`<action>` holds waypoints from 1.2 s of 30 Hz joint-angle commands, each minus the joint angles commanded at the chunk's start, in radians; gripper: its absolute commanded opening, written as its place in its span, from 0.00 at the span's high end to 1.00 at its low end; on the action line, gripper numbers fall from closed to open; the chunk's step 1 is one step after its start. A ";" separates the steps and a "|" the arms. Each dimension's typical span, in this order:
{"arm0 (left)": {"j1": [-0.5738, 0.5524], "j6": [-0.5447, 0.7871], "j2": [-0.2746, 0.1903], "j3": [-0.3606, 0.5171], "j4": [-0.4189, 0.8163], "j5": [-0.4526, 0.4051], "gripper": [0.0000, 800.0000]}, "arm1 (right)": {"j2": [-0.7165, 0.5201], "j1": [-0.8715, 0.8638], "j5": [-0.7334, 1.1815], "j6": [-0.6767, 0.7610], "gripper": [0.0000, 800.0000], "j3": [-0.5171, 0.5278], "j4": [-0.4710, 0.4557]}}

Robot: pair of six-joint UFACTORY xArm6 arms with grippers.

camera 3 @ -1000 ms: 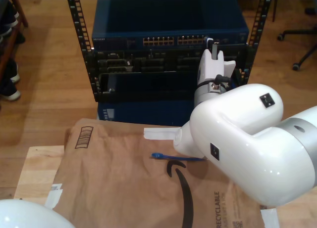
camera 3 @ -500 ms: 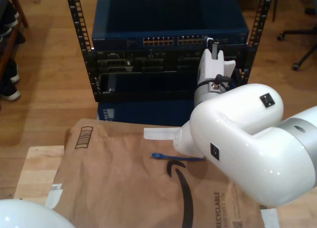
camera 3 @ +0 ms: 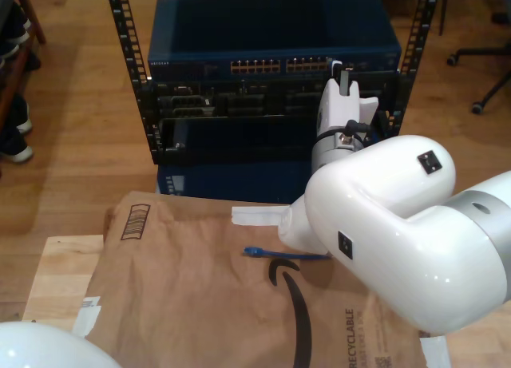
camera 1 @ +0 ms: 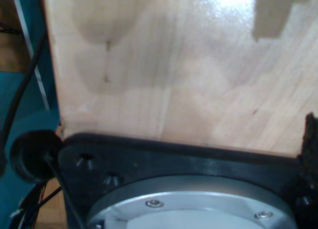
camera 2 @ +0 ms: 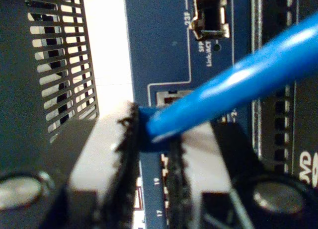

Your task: Grab the cable and plug it in

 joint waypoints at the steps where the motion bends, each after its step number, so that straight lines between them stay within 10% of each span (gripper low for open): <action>1: 0.002 0.000 0.000 0.000 0.000 0.000 0.00 | 0.003 0.000 0.000 0.000 1.00 0.000 0.000; 36: 0.002 0.000 0.000 0.000 0.000 0.000 0.00 | 0.006 -0.002 0.000 0.000 1.00 -0.009 0.000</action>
